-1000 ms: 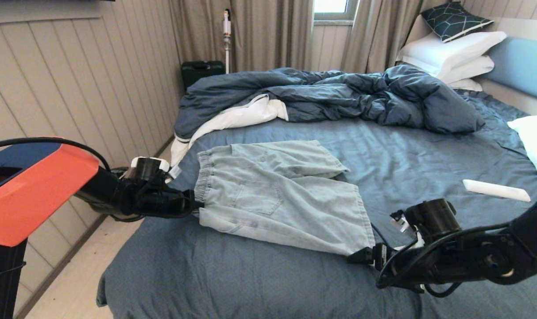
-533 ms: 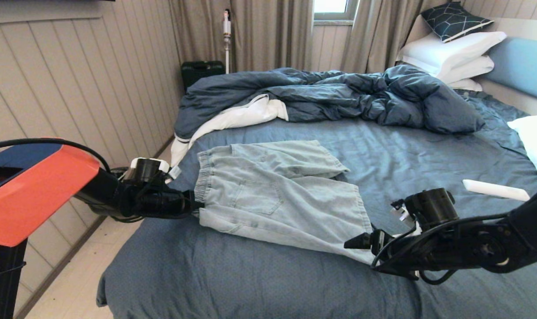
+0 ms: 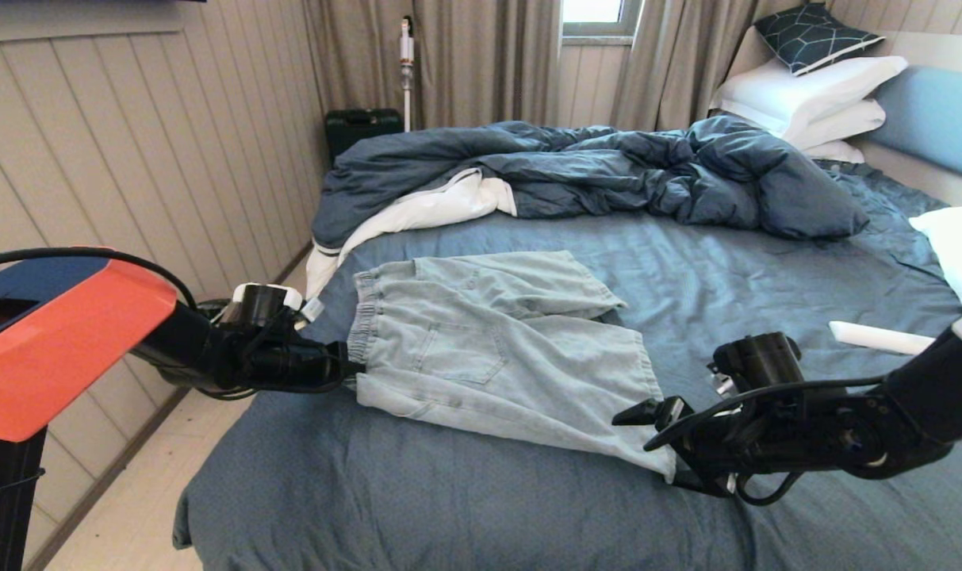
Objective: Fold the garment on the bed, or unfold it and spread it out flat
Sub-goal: Fold the blue shorts
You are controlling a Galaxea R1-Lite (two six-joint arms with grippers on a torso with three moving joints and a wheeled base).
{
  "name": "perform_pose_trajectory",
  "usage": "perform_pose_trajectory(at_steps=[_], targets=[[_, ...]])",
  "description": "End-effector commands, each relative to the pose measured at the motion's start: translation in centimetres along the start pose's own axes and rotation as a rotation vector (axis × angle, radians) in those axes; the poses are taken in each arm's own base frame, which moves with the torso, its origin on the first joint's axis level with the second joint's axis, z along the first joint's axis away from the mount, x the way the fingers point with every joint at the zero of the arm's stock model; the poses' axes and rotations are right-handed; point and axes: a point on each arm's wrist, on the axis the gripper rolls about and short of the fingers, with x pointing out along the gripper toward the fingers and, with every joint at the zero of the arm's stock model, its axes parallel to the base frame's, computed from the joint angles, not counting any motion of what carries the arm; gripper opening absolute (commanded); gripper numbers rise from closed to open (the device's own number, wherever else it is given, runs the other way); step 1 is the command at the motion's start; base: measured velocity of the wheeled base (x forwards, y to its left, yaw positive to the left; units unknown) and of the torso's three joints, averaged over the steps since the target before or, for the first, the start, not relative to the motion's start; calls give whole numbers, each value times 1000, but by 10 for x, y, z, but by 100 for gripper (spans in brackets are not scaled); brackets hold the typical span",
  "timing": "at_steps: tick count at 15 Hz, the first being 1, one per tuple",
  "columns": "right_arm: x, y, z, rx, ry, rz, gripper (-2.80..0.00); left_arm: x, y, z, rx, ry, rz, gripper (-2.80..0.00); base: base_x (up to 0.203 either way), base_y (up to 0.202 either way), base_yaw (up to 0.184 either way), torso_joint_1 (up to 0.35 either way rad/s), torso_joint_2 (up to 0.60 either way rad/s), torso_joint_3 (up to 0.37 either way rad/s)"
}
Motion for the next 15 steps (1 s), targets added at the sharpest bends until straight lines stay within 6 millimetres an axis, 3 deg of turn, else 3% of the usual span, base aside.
perform_pose_trajectory(at_steps=[1,9,10,15], targets=[[0,3,-1,1,-2,7,0,0,-1,1,1,-3,-5,-280,0,0,0,0,0,0],[9,6,2,-16,-43,-25,0,1,0,2,11,-21,-8,-280,0,0,0,0,0,0],[9,7,1,-21,-40,-24,-280,1,0,2,10,-20,-8,-280,0,0,0,0,0,0],[8,1,-6,-75,-14,-39,-280,2,1,1,7,-16,-5,-280,0,0,0,0,0,0]])
